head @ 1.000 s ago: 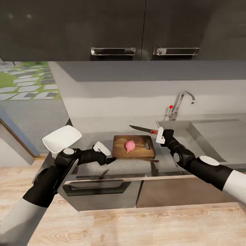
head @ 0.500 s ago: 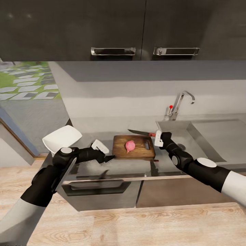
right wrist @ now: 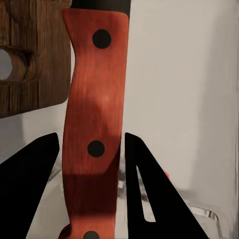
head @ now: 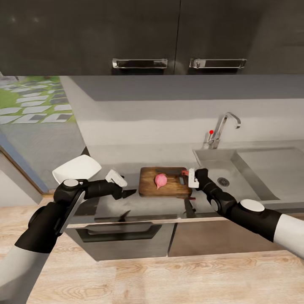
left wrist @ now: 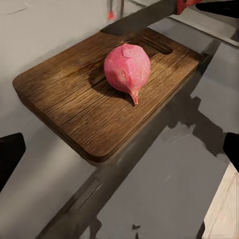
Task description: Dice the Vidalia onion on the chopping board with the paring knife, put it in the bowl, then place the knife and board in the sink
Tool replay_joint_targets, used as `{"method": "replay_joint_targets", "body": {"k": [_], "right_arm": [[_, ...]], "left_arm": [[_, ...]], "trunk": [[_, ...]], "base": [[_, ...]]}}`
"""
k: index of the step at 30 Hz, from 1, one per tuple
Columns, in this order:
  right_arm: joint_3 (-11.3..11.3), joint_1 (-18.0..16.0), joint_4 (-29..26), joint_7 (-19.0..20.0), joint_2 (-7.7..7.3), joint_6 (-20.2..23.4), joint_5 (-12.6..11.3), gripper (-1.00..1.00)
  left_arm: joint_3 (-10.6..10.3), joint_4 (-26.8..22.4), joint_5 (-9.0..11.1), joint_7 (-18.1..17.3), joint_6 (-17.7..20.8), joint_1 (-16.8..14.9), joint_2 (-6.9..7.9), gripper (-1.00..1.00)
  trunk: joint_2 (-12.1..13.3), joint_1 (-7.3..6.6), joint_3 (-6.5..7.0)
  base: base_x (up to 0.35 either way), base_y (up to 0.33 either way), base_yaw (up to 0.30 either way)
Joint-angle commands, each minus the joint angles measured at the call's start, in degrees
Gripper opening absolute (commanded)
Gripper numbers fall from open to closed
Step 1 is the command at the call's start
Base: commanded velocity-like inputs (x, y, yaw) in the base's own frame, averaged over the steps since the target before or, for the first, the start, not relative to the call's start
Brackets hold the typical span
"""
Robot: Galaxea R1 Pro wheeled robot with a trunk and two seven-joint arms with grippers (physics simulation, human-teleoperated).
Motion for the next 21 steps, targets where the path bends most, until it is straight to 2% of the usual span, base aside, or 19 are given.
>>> {"method": "replay_joint_targets", "body": {"k": [1,3,7,21], "right_arm": [[0.5,-0.1,-0.1,-0.2,-0.04,0.5,1.1,-1.00],[0.7,-0.1,-0.1,-0.2,-0.04,0.2,3.7,-1.00],[0.6,-0.1,-0.1,-0.2,-0.04,-0.1,5.0,-1.00],[0.5,-0.1,-0.1,-0.2,-0.04,-0.3,5.5,-1.00]], "left_arm": [[-0.1,-0.1,0.1,-0.2,0.4,-0.1,0.02,1.00],[-0.1,-0.1,0.1,-0.3,0.3,-0.1,-0.02,1.00],[-0.2,-0.1,0.1,-0.4,0.3,-0.1,-0.19,1.00],[-0.3,0.0,0.1,-0.5,0.3,-0.1,-0.44,1.00]], "trunk": [[-0.1,0.04,-0.12],[-0.1,0.04,-0.12],[-0.1,0.04,-0.12],[-0.1,0.04,-0.12]], "base": [[0.000,0.000,0.000],[0.000,0.000,0.000],[0.000,0.000,0.000],[0.000,0.000,0.000]]}}
